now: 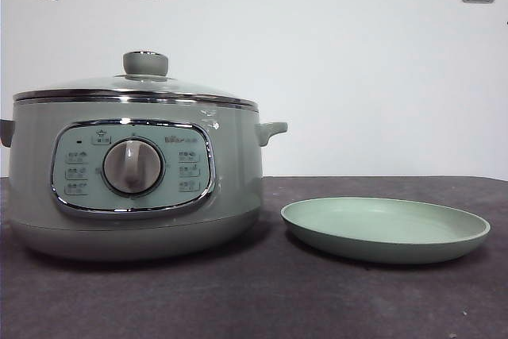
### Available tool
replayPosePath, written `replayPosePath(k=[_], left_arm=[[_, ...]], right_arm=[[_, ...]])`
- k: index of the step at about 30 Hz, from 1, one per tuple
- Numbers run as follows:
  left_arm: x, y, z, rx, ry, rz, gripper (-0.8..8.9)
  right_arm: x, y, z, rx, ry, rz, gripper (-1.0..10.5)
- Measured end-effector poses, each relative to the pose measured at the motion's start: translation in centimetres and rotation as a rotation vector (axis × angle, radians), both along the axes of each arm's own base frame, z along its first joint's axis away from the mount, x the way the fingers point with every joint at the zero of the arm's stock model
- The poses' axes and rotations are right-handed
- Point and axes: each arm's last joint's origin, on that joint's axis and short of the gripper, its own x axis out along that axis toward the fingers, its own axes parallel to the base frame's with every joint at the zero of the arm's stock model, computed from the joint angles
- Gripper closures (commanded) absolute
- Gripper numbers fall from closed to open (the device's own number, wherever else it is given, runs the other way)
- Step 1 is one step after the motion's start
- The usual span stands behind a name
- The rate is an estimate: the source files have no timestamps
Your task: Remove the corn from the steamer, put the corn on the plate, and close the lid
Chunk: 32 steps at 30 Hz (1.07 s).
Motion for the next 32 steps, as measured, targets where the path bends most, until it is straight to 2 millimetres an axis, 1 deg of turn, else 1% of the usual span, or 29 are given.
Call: replayPosePath(k=[5, 8, 11, 20, 26, 27, 30, 31, 32], left_arm=[[2.4, -2.8, 0.4, 0.118, -0.010, -0.025, 4.04], [3.4, -4.2, 0.1, 0.179, -0.008, -0.027, 4.04], [4.2, -5.2, -0.8, 0.241, 0.000, -0.014, 4.04], [6.1, -6.2, -3.3, 0.322, 0.069, -0.006, 4.04], [6.4, -6.3, -3.7, 0.329, 0.083, -0.008, 4.11], [6.5, -6.4, -3.8, 0.330, 0.085, -0.008, 4.42], [6.5, -6.4, -3.9, 0.331, 0.087, -0.009, 7.64], [6.5, -6.4, -3.9, 0.330, 0.087, -0.011, 8.21], [6.5, -6.4, -3.8, 0.334, 0.084, -0.014, 8.26]], right_arm=[[0.0, 0.0, 0.0, -0.001, 0.000, 0.001, 5.4], [0.0, 0.0, 0.0, -0.001, 0.000, 0.001, 5.4], [0.0, 0.0, 0.0, -0.002, 0.001, 0.001, 5.4], [0.0, 0.0, 0.0, -0.002, 0.001, 0.000, 5.4], [0.0, 0.0, 0.0, -0.002, 0.002, 0.000, 5.4], [0.0, 0.0, 0.0, -0.002, 0.002, 0.000, 5.4], [0.0, 0.0, 0.0, -0.002, 0.003, 0.000, 5.4], [0.0, 0.0, 0.0, -0.002, 0.003, 0.000, 5.4], [0.0, 0.0, 0.0, -0.002, 0.003, 0.000, 5.4]])
